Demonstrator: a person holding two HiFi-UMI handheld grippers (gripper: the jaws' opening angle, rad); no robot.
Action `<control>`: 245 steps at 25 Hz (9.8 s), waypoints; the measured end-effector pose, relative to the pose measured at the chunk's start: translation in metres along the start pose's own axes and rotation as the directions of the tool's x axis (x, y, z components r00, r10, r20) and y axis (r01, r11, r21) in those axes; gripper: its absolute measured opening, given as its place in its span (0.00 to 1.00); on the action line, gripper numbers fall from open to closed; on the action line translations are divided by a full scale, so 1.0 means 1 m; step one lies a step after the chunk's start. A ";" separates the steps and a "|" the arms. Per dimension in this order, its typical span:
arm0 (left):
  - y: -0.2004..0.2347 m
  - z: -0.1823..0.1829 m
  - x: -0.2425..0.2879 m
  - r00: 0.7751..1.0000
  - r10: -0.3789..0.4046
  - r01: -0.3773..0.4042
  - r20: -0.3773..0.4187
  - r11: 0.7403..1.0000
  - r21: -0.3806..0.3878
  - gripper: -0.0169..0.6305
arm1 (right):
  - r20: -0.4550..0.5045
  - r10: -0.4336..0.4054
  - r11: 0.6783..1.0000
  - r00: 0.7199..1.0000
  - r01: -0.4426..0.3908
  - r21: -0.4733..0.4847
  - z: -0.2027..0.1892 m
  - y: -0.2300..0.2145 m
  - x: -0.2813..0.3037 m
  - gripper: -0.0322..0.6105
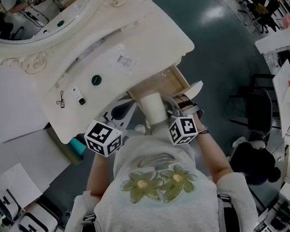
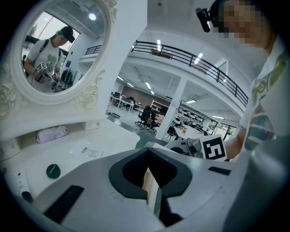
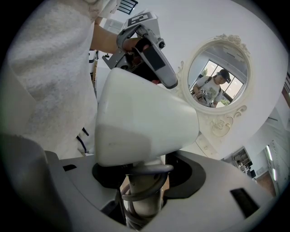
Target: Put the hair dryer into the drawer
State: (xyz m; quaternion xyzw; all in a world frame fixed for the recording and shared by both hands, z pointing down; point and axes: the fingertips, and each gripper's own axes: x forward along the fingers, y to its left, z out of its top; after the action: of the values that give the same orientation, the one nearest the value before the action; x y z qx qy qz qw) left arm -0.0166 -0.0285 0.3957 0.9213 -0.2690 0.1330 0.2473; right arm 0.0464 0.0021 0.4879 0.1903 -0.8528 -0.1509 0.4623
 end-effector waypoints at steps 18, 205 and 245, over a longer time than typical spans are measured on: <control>0.007 -0.005 0.000 0.999 0.039 -0.039 -0.014 0.999 -0.024 0.04 | -0.010 0.059 0.998 0.998 -0.059 -0.035 -0.010 0.003 0.015 0.43; 0.063 -0.079 -0.023 0.957 0.163 -0.221 -0.240 0.945 -0.241 0.04 | -0.372 0.364 0.899 0.854 -0.426 -0.099 -0.147 0.069 0.213 0.43; 0.041 -0.075 -0.013 0.964 0.155 -0.203 -0.214 0.953 -0.224 0.04 | -0.400 0.532 0.829 0.746 -0.554 0.070 -0.154 0.071 0.219 0.43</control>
State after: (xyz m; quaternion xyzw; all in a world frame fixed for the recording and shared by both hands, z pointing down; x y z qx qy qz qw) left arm -0.0586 -0.0132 0.4694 0.8381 -0.3407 0.2102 0.3705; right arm 0.0540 -0.0498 0.7603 -0.0516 -0.7528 0.0100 0.6561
